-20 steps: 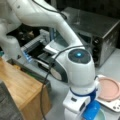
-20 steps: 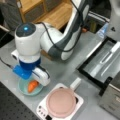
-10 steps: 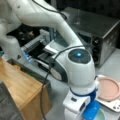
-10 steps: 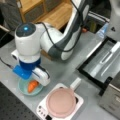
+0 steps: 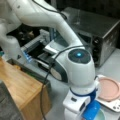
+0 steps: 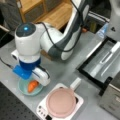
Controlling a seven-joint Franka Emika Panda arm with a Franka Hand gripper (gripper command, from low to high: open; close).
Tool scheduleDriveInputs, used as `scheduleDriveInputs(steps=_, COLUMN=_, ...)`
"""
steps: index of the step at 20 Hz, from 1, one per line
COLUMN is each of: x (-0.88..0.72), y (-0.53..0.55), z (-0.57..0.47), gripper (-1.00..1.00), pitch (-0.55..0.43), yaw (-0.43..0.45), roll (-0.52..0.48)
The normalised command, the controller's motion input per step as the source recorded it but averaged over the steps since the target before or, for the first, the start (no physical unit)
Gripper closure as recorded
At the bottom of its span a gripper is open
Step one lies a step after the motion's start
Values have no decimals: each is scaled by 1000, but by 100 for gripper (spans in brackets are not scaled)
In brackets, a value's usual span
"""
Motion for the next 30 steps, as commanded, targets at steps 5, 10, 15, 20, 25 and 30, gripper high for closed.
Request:
scheduleDriveInputs(steps=5, x=220, y=-43, z=65, gripper=-100, pitch=67, yaw=76, roll=20)
scheduleDriveInputs(steps=10, x=220, y=-43, z=65, gripper=-100, pitch=67, yaw=76, roll=20)
scheduleDriveInputs(steps=15, x=220, y=-43, z=65, gripper=-100, pitch=67, yaw=76, roll=20)
scheduleDriveInputs(steps=20, x=220, y=-43, z=65, gripper=-100, pitch=67, yaw=76, roll=20)
scheduleDriveInputs(steps=25, x=220, y=-43, z=65, gripper=-100, pitch=67, yaw=76, roll=20)
scheduleDriveInputs(steps=30, x=205, y=-63, z=-42, gripper=-100, pitch=105, yaw=27, roll=112)
